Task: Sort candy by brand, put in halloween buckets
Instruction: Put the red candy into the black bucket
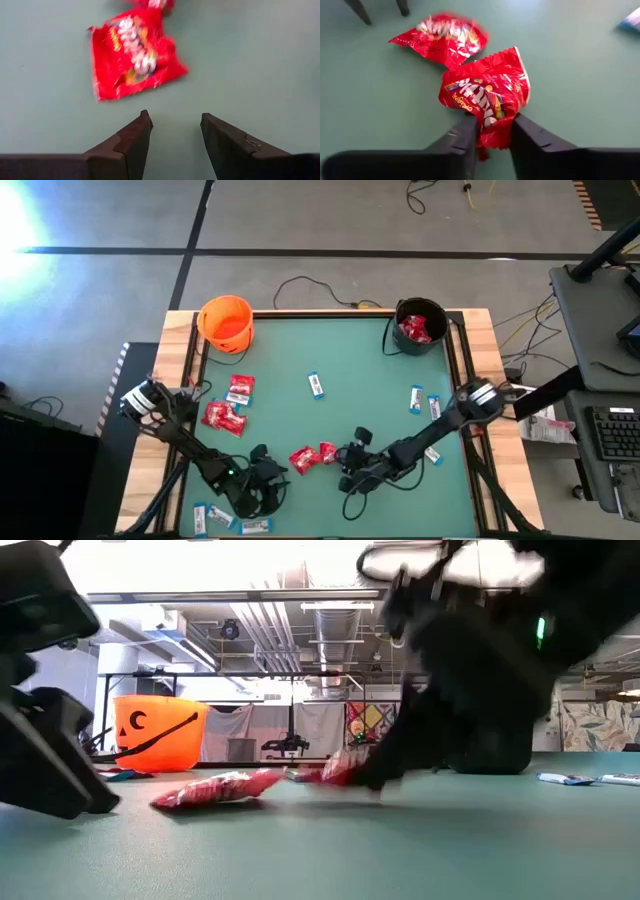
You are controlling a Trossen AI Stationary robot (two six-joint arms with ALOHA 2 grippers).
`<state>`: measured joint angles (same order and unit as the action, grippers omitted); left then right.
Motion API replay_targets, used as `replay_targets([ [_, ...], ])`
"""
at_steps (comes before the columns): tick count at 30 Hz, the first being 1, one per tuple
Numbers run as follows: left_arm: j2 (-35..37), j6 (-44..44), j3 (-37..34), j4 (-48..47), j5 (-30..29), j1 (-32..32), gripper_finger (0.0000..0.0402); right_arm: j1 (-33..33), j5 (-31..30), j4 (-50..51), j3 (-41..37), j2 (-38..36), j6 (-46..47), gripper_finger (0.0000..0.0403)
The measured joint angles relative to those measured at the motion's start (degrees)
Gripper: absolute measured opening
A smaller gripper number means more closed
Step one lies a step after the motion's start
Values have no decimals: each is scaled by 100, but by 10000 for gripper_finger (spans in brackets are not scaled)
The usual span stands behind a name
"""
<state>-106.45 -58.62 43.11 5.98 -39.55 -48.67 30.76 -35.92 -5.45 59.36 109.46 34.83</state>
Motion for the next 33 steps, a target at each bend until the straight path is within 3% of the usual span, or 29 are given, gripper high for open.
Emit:
replay_targets([
  [4,-13,-67,-31,50,-442,-170,158,-167,-237,1558,30,-1180,-25,25],
  [10,-26,-222,-28,111,-998,-157,155,-1063,-1068,4158,23,-3241,-37,22],
  [14,-26,-386,11,172,-2014,-159,155,-2401,-1525,5649,18,-4344,199,22],
  [17,-26,-337,28,247,-2522,-140,155,-3708,-1508,6035,-39,-4858,218,22],
  [21,-26,-228,31,364,-2141,-78,155,-5421,-914,5873,-205,-5036,-327,22],
  [25,-10,-246,36,442,-1399,-54,155,-6788,-267,5897,-325,-4720,-680,22],
  [29,-2,-436,210,457,-675,-57,155,-7565,674,5842,-397,-4232,-835,22],
  [33,-2,-196,474,449,-536,-57,155,-7881,1166,5464,-394,-3817,-820,22],
])
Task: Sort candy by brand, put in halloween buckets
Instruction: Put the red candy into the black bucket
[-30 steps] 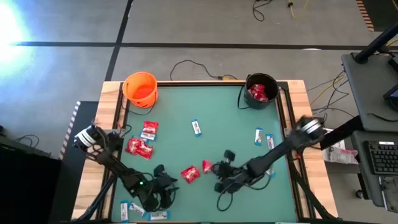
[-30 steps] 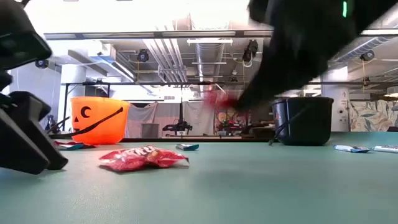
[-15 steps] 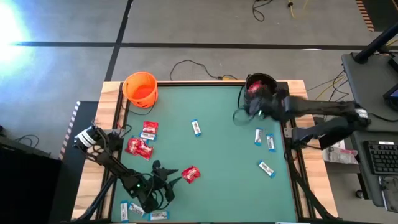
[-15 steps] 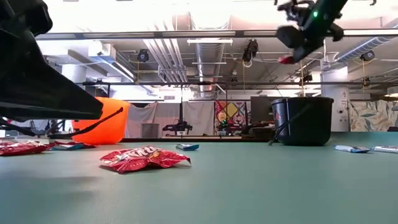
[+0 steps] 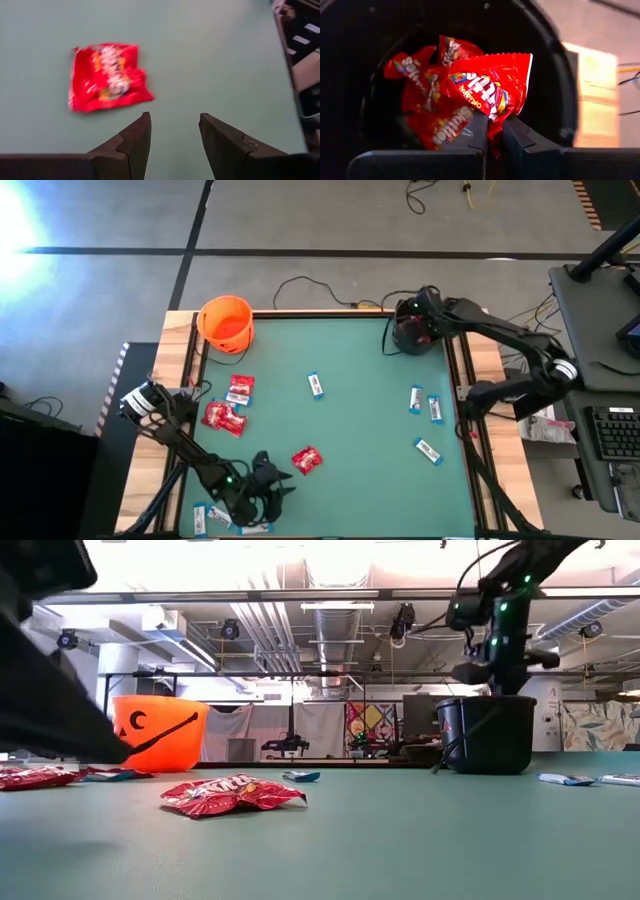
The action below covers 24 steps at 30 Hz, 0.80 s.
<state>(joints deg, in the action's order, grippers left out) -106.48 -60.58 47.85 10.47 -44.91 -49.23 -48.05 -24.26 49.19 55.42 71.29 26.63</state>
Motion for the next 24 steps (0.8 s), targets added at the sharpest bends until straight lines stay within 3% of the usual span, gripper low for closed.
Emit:
replay_targets([
  [4,0,297,175,-33,-133,0,155,-222,407,-244,61,383,218,22],
  [10,0,417,208,-58,-251,0,155,-260,517,-314,122,779,246,42],
  [16,162,477,206,-137,61,0,155,-245,476,-284,118,662,180,134],
  [20,249,559,204,-428,201,2,155,-119,481,-263,120,73,-71,200],
  [24,238,-149,188,-703,221,142,155,291,659,-20,118,-691,-332,252],
])
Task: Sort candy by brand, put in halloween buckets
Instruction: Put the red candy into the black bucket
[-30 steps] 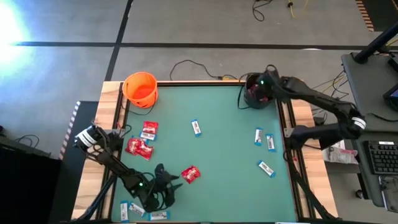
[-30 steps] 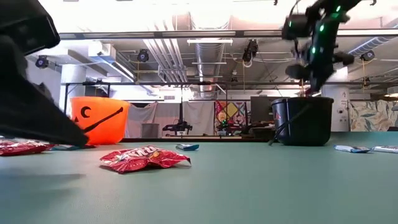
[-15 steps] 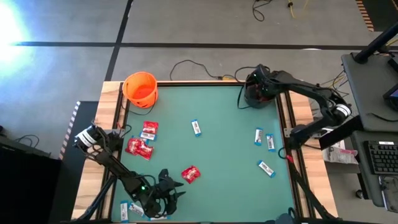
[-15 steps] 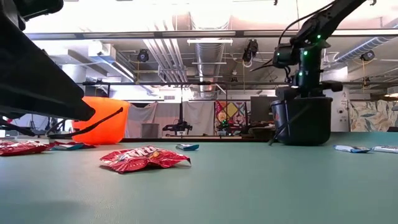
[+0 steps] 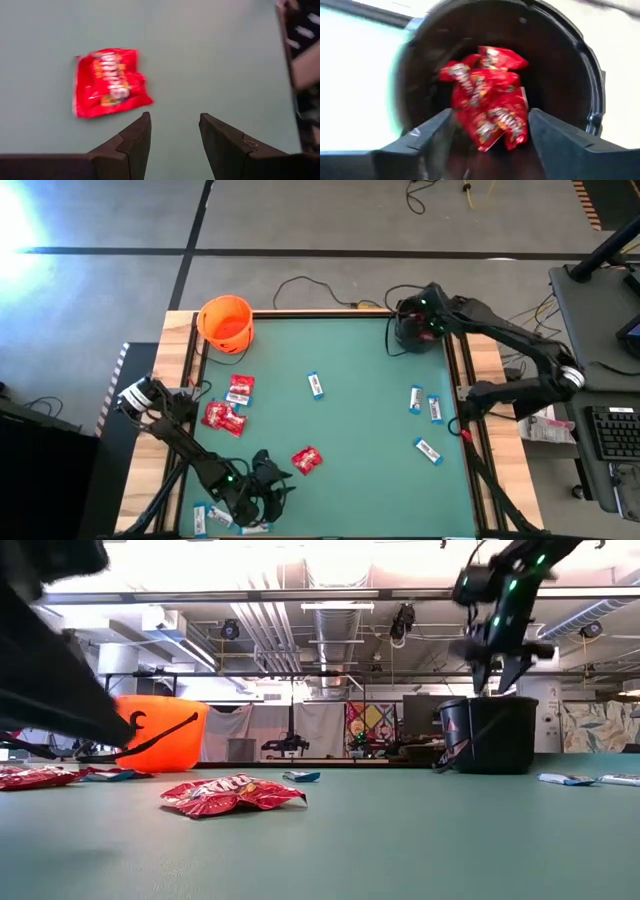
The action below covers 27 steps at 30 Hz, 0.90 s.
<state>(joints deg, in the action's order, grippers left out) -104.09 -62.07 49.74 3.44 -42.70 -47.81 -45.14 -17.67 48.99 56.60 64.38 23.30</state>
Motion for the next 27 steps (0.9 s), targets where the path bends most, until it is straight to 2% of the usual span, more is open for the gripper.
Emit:
replay_targets([
  [3,-118,-328,-39,-11,-4,167,155,624,106,189,-56,-636,-143,281],
  [6,-288,-521,-72,-75,58,373,155,1654,166,-10,-351,-1347,81,294],
  [10,-520,-637,-72,-100,86,642,155,3779,297,-938,-1186,-2168,869,290],
  [13,-689,-602,-49,-19,-25,838,155,5683,499,-2389,-2014,-2414,1293,279],
  [16,-917,-474,-31,320,-68,1154,155,7340,-124,-3832,-2668,-2199,1308,266],
  [19,-1213,232,-45,1270,-344,1433,155,8384,-1158,-4630,-2973,-1679,1266,255],
  [23,-1628,1570,-57,2919,-275,1848,155,8946,-1921,-4828,-3014,-762,1283,248],
  [27,-1971,1958,-8,3734,-287,2272,155,8899,-2048,-5309,-2962,134,1312,256],
])
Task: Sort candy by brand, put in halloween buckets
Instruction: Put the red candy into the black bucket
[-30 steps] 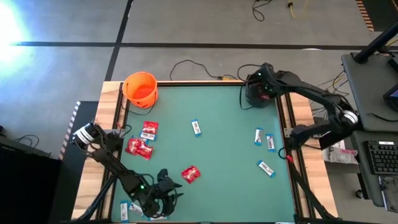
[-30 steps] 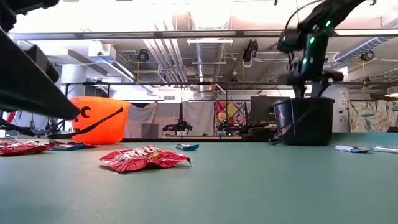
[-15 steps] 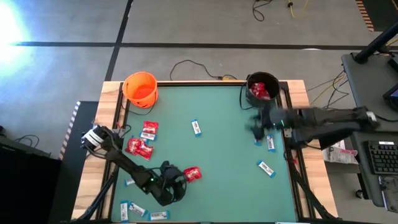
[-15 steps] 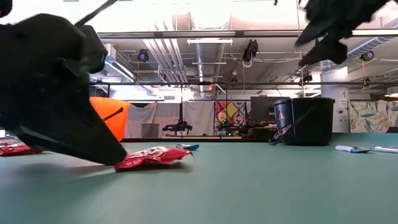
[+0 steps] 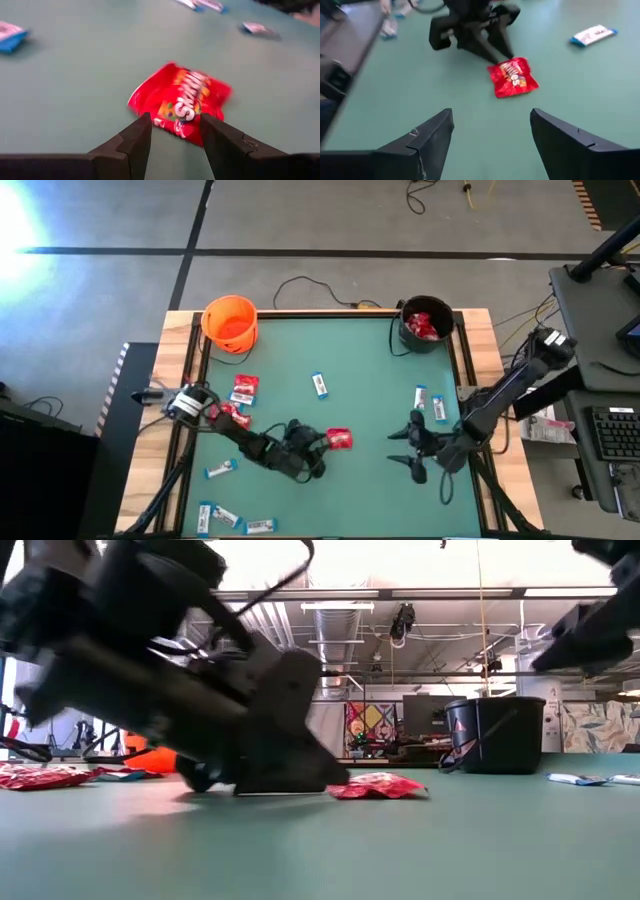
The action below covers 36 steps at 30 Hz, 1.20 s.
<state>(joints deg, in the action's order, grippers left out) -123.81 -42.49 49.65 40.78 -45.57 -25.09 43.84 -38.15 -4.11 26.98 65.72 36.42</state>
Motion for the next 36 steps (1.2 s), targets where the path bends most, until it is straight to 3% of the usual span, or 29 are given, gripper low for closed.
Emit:
replay_targets([
  [10,-7,567,404,-167,104,259,155,-958,-127,-130,383,1589,159,304],
  [18,1171,956,244,-914,828,-83,155,-1537,315,-1119,876,2512,-1095,328],
  [23,1985,1669,242,-1654,846,-502,155,-2297,1489,-1154,1274,3046,-1422,326],
  [26,2246,1514,229,-2227,855,-658,155,-2606,1987,-1183,1478,3282,-1646,322],
  [31,2356,970,229,-2877,723,-742,155,-2739,2104,-1239,1605,3640,-1707,309],
  [36,2286,888,229,-2955,504,-700,155,-2733,2052,-1250,1609,3907,-1719,274],
])
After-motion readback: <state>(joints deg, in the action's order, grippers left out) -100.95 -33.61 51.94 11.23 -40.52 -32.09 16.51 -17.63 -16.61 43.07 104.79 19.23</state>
